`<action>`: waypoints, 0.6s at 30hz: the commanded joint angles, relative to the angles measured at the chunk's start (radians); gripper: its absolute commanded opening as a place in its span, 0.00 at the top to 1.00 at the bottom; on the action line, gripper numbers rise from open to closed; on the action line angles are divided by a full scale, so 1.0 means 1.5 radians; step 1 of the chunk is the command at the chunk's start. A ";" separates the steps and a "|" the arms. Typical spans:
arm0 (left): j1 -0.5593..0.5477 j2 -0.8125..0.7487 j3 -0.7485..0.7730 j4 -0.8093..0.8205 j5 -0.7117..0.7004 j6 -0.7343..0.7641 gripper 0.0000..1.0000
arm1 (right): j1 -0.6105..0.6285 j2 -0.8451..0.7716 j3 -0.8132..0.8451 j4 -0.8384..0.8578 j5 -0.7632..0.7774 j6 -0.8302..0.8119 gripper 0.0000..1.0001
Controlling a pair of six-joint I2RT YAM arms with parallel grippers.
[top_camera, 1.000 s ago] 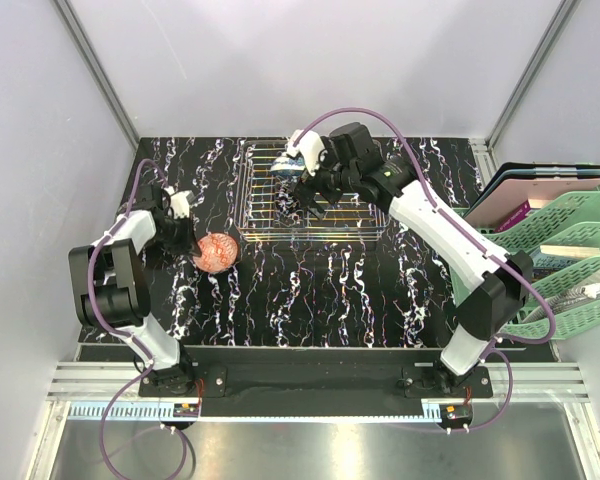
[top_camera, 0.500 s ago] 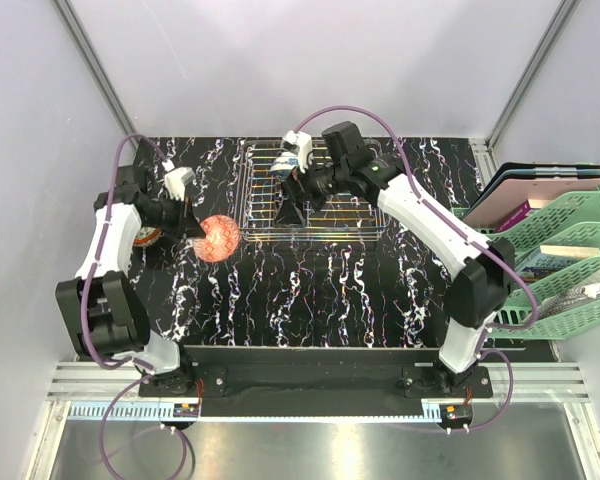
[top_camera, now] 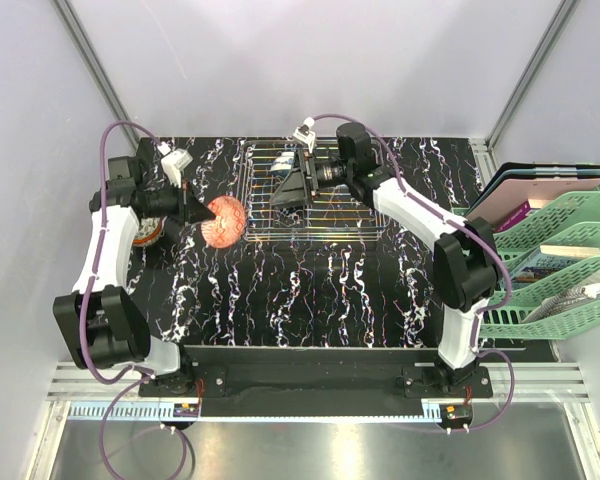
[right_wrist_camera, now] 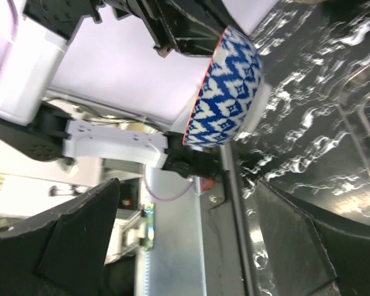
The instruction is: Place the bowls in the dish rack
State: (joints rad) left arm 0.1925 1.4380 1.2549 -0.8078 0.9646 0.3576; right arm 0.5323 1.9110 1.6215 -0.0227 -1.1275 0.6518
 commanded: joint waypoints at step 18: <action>-0.125 -0.042 -0.013 0.279 -0.004 -0.196 1.00 | 0.006 0.060 -0.067 0.364 -0.044 0.273 0.08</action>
State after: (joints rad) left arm 0.0132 1.3720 1.1931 -0.4656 0.9531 0.0967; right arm 0.5358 1.9831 1.5188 0.4664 -1.1900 1.0500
